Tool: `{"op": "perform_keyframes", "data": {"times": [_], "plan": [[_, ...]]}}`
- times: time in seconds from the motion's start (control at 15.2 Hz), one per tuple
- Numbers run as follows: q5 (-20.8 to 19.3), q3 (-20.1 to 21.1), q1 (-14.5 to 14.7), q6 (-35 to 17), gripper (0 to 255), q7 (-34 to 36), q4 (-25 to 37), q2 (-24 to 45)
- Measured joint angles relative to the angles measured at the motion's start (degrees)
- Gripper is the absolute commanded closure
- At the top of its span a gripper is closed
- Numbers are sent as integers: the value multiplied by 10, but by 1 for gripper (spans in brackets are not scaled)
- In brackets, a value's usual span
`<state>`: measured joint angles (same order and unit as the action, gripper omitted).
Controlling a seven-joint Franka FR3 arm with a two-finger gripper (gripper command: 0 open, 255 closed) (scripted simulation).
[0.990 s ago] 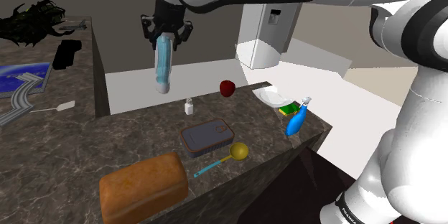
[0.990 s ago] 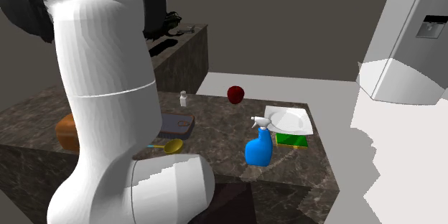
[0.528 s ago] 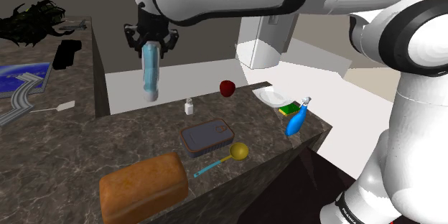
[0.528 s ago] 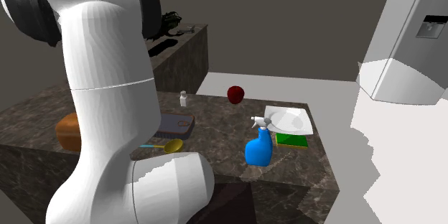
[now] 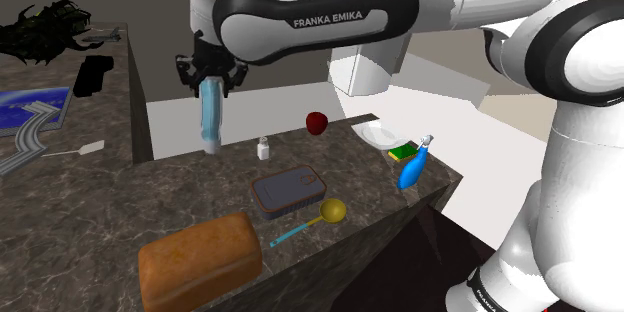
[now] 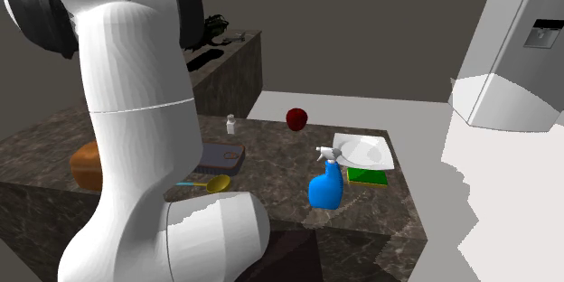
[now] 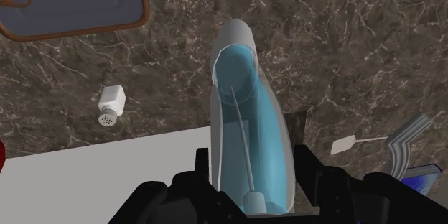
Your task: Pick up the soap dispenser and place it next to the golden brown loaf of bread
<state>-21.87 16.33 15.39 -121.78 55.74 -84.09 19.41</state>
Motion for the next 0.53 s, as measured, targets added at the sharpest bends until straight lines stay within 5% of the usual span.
{"op": "perform_keyframes", "data": {"times": [0.53], "plan": [[-12, -5, -2, -56, 255, 19, -54, 4]]}}
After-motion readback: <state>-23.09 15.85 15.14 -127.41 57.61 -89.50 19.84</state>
